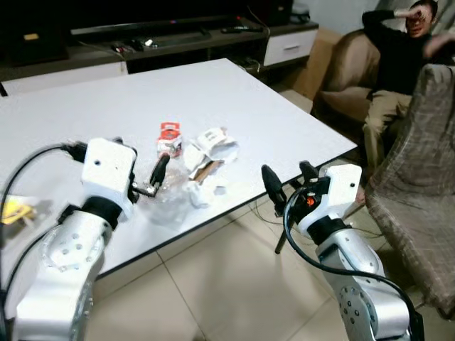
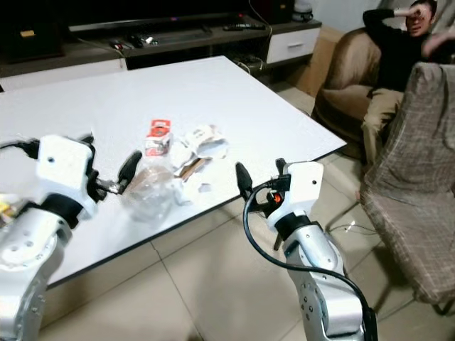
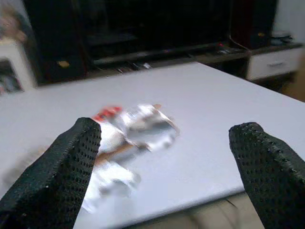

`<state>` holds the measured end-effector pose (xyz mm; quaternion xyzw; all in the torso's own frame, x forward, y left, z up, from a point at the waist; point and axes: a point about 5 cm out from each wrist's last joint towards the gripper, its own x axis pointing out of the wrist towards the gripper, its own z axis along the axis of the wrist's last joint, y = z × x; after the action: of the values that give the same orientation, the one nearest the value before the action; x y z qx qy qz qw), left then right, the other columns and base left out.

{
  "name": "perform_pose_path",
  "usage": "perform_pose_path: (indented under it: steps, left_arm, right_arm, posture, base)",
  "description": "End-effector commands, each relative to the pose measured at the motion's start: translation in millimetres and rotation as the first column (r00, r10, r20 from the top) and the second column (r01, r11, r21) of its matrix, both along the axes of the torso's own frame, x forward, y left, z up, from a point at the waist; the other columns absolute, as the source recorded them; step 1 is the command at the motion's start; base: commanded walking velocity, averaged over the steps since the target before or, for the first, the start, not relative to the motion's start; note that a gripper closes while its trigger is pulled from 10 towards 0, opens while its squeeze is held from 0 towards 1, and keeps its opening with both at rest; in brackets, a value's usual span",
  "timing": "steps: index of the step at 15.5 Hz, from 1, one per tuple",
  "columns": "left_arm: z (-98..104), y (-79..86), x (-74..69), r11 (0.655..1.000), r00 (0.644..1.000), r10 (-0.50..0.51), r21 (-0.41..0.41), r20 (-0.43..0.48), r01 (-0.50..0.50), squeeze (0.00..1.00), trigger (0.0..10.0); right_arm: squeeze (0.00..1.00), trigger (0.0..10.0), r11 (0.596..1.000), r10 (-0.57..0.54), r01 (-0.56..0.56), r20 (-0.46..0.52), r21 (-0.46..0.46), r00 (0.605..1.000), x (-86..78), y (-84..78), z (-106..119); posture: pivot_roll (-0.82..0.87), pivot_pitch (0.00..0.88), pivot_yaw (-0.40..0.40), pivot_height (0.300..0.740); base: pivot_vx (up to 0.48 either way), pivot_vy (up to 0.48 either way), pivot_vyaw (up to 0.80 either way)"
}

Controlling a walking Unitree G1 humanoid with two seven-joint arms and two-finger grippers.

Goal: Picking trash to rubbish bin

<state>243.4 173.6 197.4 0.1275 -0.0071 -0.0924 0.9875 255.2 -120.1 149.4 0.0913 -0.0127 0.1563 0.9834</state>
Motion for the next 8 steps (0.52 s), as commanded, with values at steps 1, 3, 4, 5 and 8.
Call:
perform_pose_path:
  steps: [1, 3, 4, 5, 8]
  left_arm:
    - [-13.0, -5.8, 1.4, 0.999, 0.998, -0.021, -0.032, -0.067, 0.018, 0.0, 10.0]
    - [-23.7, -10.6, 4.5, 0.998, 0.995, -0.037, -0.06, -0.096, 0.031, 0.0, 10.0]
    - [-25.2, -11.6, 6.9, 0.998, 0.995, -0.028, -0.065, -0.098, 0.022, 0.0, 10.0]
    - [-24.6, -10.8, 10.6, 0.998, 0.998, 0.004, -0.058, -0.066, -0.008, 0.0, 10.0]
    - [-29.4, -5.3, 22.2, 0.995, 0.996, 0.085, -0.041, -0.03, -0.087, 0.0, 10.0]
  right_arm:
    - [0.0, 10.0, 0.998, -0.039, 0.038, -0.022, -0.043, 0.999, 1.1, -6.1, -5.8]
    - [0.0, 10.0, 0.994, -0.077, 0.073, -0.045, -0.08, 0.996, 3.9, -10.2, -11.3]
    - [0.0, 10.0, 0.992, -0.087, 0.082, -0.048, -0.1, 0.995, 4.6, -12.8, -13.2]
    - [0.0, 10.0, 0.991, -0.089, 0.084, -0.047, -0.109, 0.995, 5.0, -13.9, -13.9]
    - [0.0, 10.0, 0.987, -0.081, 0.068, -0.085, -0.142, 0.993, 3.2, -13.6, -24.4]
  posture:
    - [0.03, 0.0, -0.021, 0.74]
    - [0.01, 0.0, -0.017, 0.74]
    - [0.01, 0.0, -0.016, 0.74]
    - [0.01, 0.0, -0.016, 0.74]
    - [-0.01, 0.0, -0.018, 0.74]
  base:
    - [0.0, 0.0, 0.0]
    - [0.0, 0.0, 0.0]
    - [0.0, 0.0, 0.0]
    - [0.0, 0.0, 0.0]
    - [0.0, 0.0, 0.0]
